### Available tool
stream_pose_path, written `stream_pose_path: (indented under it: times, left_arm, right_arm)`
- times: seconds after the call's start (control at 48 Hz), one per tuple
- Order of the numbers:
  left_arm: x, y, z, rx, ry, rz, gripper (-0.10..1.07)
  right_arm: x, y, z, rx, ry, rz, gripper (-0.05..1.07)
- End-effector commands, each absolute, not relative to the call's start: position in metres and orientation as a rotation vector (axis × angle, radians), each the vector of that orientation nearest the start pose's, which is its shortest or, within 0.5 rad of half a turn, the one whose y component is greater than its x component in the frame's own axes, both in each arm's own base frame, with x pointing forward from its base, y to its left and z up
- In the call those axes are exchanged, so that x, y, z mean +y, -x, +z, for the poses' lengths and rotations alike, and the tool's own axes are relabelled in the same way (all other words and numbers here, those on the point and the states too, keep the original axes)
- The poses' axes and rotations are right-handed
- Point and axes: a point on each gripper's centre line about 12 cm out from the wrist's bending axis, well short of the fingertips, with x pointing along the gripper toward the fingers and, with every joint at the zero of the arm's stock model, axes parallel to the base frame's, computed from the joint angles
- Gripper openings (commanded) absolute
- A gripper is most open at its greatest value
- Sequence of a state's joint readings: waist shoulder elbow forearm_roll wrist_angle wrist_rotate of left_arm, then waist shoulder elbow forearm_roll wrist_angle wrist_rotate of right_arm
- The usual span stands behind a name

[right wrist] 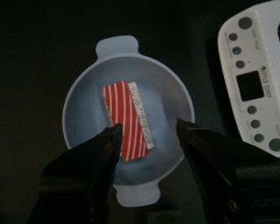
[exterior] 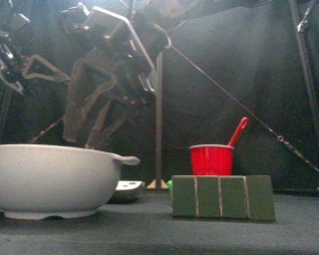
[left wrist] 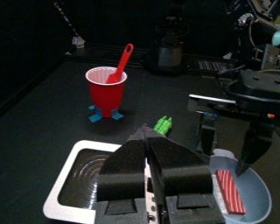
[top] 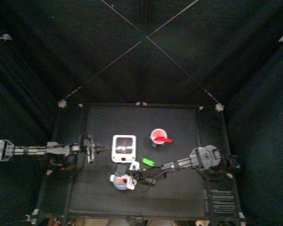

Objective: Grab salmon sushi

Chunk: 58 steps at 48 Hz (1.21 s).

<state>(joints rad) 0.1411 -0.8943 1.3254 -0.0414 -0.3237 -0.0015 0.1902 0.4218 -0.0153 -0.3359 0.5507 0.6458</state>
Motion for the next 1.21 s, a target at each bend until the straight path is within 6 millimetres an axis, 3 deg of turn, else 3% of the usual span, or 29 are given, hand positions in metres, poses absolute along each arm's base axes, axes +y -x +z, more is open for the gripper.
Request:
stream_pose_path:
  times: [0.0,0.458,1.188]
  left_arm:
    - [0.03,-0.193,0.228,0.084,0.046,0.16,0.32]
    - [0.03,-0.193,0.228,0.084,0.046,0.16,0.32]
    - [0.03,-0.193,0.228,0.086,0.045,0.16,0.32]
  right_arm:
    - [0.081,-0.524,0.186,0.849,-0.167,-0.129,0.86]
    - [0.101,-0.525,0.18,0.855,-0.124,-0.096,0.86]
    - [0.098,-0.536,0.148,0.928,-0.113,-0.132,0.86]
